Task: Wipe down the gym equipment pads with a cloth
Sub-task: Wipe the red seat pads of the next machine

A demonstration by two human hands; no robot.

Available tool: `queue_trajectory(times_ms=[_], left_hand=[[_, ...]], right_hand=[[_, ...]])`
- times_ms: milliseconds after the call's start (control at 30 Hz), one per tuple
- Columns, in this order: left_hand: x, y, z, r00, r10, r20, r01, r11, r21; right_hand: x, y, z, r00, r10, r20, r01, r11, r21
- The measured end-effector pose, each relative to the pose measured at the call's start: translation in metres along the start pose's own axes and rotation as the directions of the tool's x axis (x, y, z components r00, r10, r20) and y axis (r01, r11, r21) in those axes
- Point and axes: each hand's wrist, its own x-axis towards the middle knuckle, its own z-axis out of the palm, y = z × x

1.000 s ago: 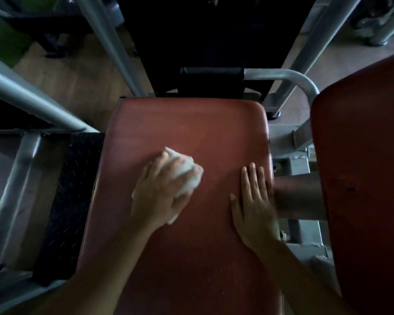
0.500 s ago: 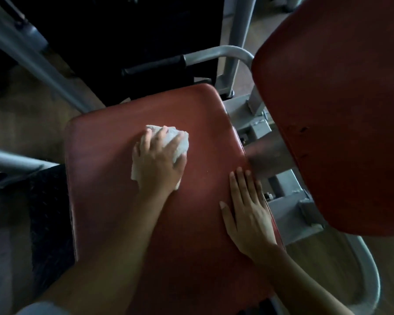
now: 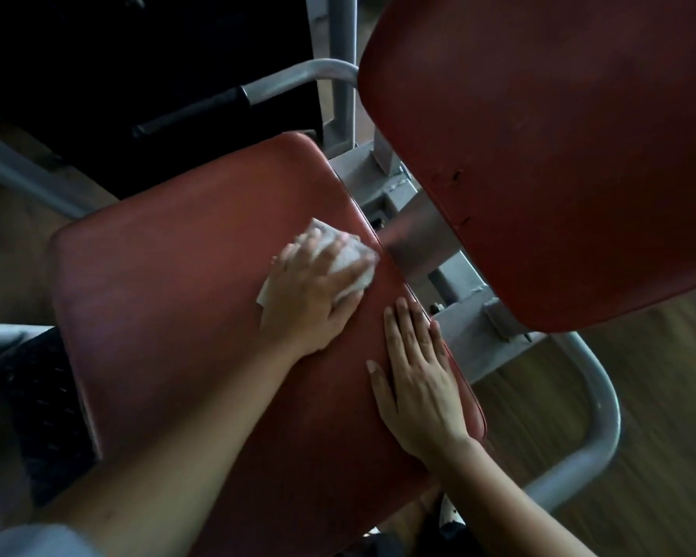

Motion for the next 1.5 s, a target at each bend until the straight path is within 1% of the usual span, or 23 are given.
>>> queue_trajectory(times_ms=[67, 100, 200, 233, 267, 367, 433, 500, 567, 600, 633, 733, 800, 867, 933, 967, 1033, 1133, 1233, 1300, 1367, 1400, 1500], left_hand=[[0.000, -0.018, -0.002, 0.976, 0.209, 0.057, -0.209, 0.978, -0.008], [0.011, -0.024, -0.001, 0.978, 0.200, 0.063, -0.201, 0.980, 0.001], [0.047, -0.008, 0.004, 0.987, -0.158, -0.003, 0.158, 0.987, 0.018], [0.051, 0.003, 0.006, 0.982, -0.186, -0.027, 0.187, 0.982, 0.012], [0.049, 0.011, 0.007, 0.991, -0.132, -0.028, 0.132, 0.991, -0.004], [0.018, 0.004, 0.002, 0.976, 0.210, 0.058, -0.207, 0.977, -0.054], [0.004, -0.018, -0.005, 0.962, 0.255, 0.097, -0.246, 0.965, -0.095], [-0.006, -0.036, -0.012, 0.996, 0.020, 0.089, -0.014, 0.998, -0.064], [-0.022, -0.040, -0.020, 0.959, -0.278, 0.058, 0.278, 0.961, 0.010], [-0.036, -0.033, -0.022, 0.935, -0.354, 0.033, 0.353, 0.935, 0.028], [-0.055, -0.023, -0.024, 0.934, -0.357, 0.017, 0.356, 0.934, 0.027], [-0.126, -0.001, -0.033, 0.981, -0.178, 0.072, 0.179, 0.984, -0.013], [-0.164, -0.022, -0.036, 0.983, -0.159, 0.087, 0.161, 0.987, -0.009], [-0.180, -0.055, -0.039, 0.946, -0.321, 0.041, 0.320, 0.947, 0.027], [-0.180, -0.068, -0.044, 0.811, -0.581, -0.069, 0.585, 0.807, 0.077], [-0.177, -0.063, -0.046, 0.755, -0.647, -0.105, 0.655, 0.751, 0.083], [-0.182, -0.039, -0.049, 0.759, -0.646, -0.078, 0.651, 0.753, 0.093], [-0.227, 0.006, -0.046, 0.869, -0.493, 0.042, 0.487, 0.867, 0.102], [-0.245, -0.018, -0.047, 0.914, -0.404, 0.037, 0.403, 0.915, 0.029], [-0.230, -0.061, -0.047, 0.849, -0.526, -0.057, 0.528, 0.849, 0.025], [-0.217, -0.090, -0.049, 0.693, -0.708, -0.138, 0.713, 0.701, -0.016], [-0.216, -0.090, -0.049, 0.652, -0.745, -0.141, 0.752, 0.659, -0.010], [-0.235, -0.051, -0.053, 0.726, -0.685, -0.065, 0.688, 0.724, 0.053]], right_hand=[[-0.002, 0.001, 0.000, 1.000, 0.004, -0.002, -0.004, 1.000, 0.004], [-0.002, 0.001, 0.001, 1.000, 0.003, -0.006, -0.003, 1.000, 0.006], [-0.005, 0.002, 0.000, 1.000, 0.004, -0.024, -0.004, 1.000, 0.012], [-0.006, 0.002, 0.000, 1.000, 0.006, -0.025, -0.006, 1.000, 0.013], [-0.007, 0.002, 0.000, 1.000, 0.007, -0.024, -0.007, 1.000, 0.013], [-0.011, 0.001, 0.001, 1.000, 0.023, -0.021, -0.023, 1.000, 0.013], [-0.013, -0.001, 0.000, 0.999, 0.034, -0.024, -0.033, 0.999, 0.014], [-0.016, -0.003, 0.000, 0.999, 0.031, -0.025, -0.030, 0.999, 0.025], [-0.020, -0.005, 0.001, 1.000, 0.005, -0.008, -0.005, 1.000, 0.022], [-0.021, -0.007, 0.002, 1.000, -0.018, -0.005, 0.019, 1.000, 0.012], [-0.022, -0.011, 0.004, 0.999, -0.043, 0.000, 0.043, 0.999, 0.001], [-0.023, -0.022, 0.008, 0.993, -0.115, 0.027, 0.115, 0.993, -0.009], [-0.024, -0.028, 0.011, 0.985, -0.168, 0.049, 0.169, 0.985, -0.032], [-0.027, -0.029, 0.013, 0.978, -0.197, 0.065, 0.201, 0.978, -0.059], [-0.027, -0.028, 0.014, 0.974, -0.213, 0.071, 0.218, 0.974, -0.066], [-0.027, -0.027, 0.014, 0.973, -0.220, 0.068, 0.225, 0.972, -0.068], [-0.027, -0.026, 0.015, 0.969, -0.240, 0.063, 0.244, 0.967, -0.068], [-0.029, -0.026, 0.016, 0.962, -0.264, 0.063, 0.268, 0.962, -0.058], [-0.031, -0.025, 0.015, 0.954, -0.292, 0.070, 0.296, 0.953, -0.066], [-0.033, -0.026, 0.016, 0.947, -0.311, 0.078, 0.316, 0.946, -0.075], [-0.034, -0.027, 0.017, 0.943, -0.324, 0.080, 0.330, 0.940, -0.084], [-0.033, -0.027, 0.018, 0.942, -0.326, 0.081, 0.332, 0.939, -0.084], [-0.033, -0.028, 0.017, 0.941, -0.325, 0.092, 0.333, 0.939, -0.086]])
